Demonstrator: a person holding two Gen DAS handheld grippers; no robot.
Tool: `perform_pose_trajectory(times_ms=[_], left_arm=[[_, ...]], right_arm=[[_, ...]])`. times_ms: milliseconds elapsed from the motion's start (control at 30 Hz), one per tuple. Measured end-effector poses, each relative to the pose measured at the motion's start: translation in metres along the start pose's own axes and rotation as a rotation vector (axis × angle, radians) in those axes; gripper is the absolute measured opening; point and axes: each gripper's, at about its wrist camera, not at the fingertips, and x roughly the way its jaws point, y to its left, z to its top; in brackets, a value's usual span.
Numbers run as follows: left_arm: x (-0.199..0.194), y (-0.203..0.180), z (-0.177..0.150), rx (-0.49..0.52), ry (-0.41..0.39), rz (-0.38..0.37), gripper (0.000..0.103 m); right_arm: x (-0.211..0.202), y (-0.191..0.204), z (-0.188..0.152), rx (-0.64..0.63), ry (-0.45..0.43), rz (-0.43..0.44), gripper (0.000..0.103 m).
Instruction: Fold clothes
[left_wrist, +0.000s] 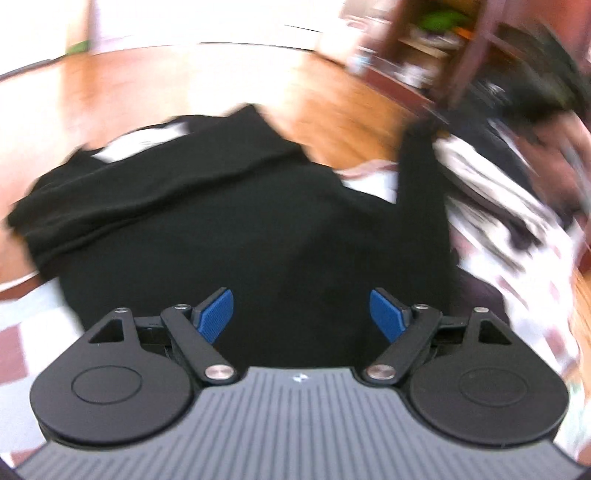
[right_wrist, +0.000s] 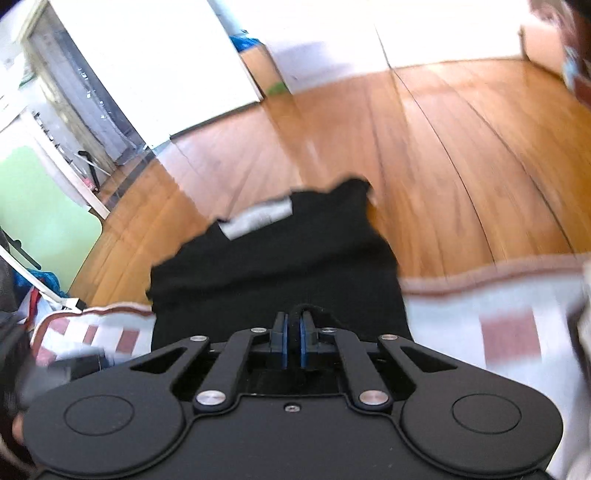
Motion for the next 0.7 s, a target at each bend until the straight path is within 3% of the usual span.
perform_pose_trajectory(times_ms=[100, 167, 233, 300, 367, 400, 433, 467, 633, 700], left_arm=[[0.006, -0.013, -0.003, 0.025, 0.046, -0.119, 0.085], [0.014, -0.016, -0.004, 0.043, 0.078, -0.138, 0.091], [0.033, -0.017, -0.004, 0.097, 0.124, -0.064, 0.096], [0.059, -0.009, -0.004, 0.156, 0.202, 0.08, 0.096], [0.075, 0.006, -0.004, 0.132, 0.256, 0.163, 0.095], [0.077, 0.015, -0.003, 0.096, 0.258, 0.155, 0.083], [0.077, 0.023, -0.002, 0.067, 0.256, 0.131, 0.033], [0.074, 0.027, 0.0, 0.05, 0.244, 0.107, 0.007], [0.052, 0.052, 0.022, -0.066, 0.102, 0.151, 0.007], [0.048, 0.073, 0.031, -0.159, 0.052, 0.172, 0.018]], right_arm=[[0.014, 0.01, 0.022, -0.042, -0.018, -0.006, 0.008], [0.02, 0.013, 0.029, -0.056, -0.024, -0.007, 0.008], [0.025, 0.012, 0.034, -0.049, -0.03, -0.001, 0.008], [0.024, 0.009, 0.034, -0.041, -0.039, -0.002, 0.008], [0.025, 0.006, 0.035, -0.025, -0.05, -0.008, 0.008], [0.026, 0.005, 0.036, -0.016, -0.056, -0.012, 0.008], [0.026, 0.004, 0.037, -0.007, -0.062, -0.016, 0.008], [0.027, 0.003, 0.037, 0.001, -0.068, -0.016, 0.008], [0.031, 0.001, 0.039, -0.012, -0.093, -0.038, 0.008], [0.028, -0.003, 0.044, -0.002, -0.114, -0.067, 0.008]])
